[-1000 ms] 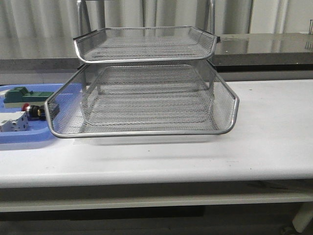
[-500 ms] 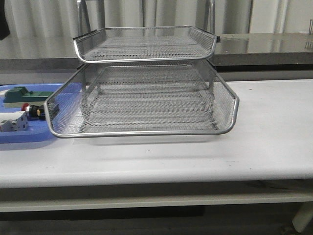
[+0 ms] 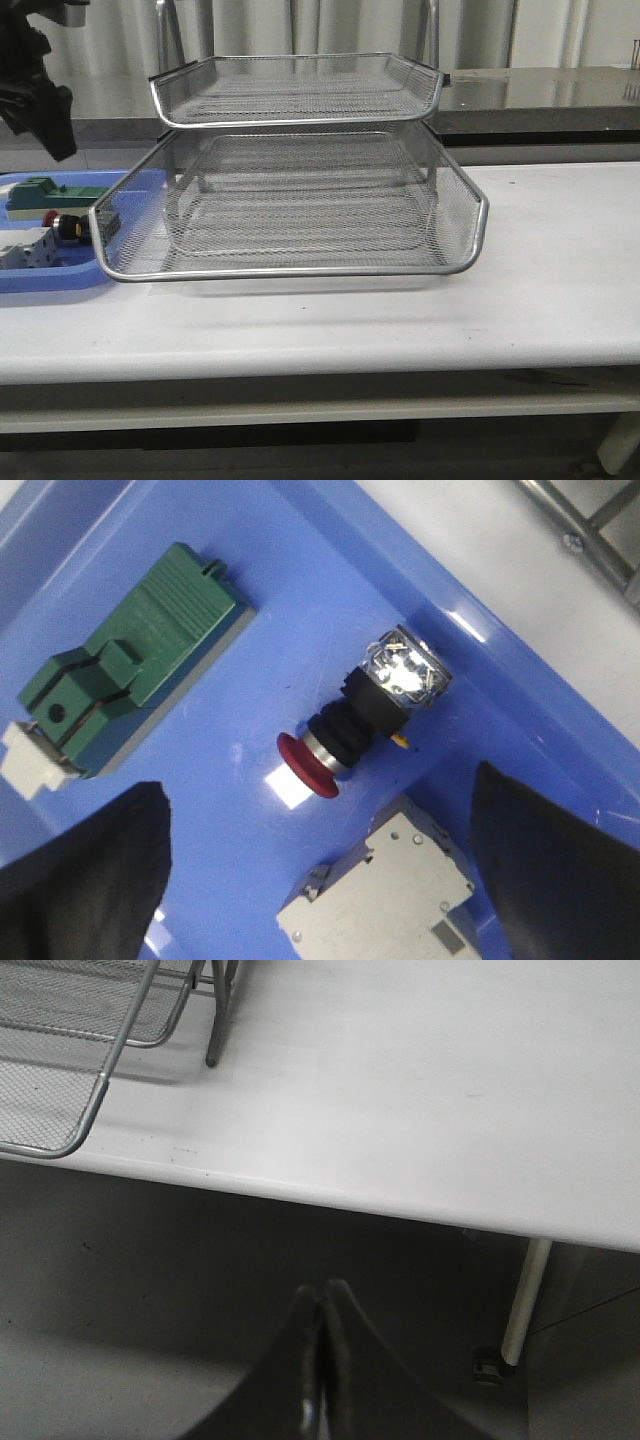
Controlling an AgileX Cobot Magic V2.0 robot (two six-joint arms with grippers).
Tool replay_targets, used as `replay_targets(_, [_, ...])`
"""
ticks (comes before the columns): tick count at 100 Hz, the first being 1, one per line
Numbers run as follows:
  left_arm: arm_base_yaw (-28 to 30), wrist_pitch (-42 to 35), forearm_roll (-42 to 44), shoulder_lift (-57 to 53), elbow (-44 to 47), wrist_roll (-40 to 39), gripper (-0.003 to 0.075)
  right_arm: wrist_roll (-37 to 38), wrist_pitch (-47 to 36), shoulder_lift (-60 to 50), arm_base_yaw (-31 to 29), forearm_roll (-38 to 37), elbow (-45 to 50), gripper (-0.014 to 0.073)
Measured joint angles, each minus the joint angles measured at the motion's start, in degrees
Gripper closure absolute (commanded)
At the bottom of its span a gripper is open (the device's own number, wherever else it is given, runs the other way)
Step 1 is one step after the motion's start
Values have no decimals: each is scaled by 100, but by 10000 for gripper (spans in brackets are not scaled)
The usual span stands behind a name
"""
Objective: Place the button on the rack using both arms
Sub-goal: 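Lower the left gripper over the red push button in the blue tray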
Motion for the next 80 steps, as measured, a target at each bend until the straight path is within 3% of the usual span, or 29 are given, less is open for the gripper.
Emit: replay_targets(80, [0,11,-527,1163,-571,712,143,0,4,0,0,0,0,662])
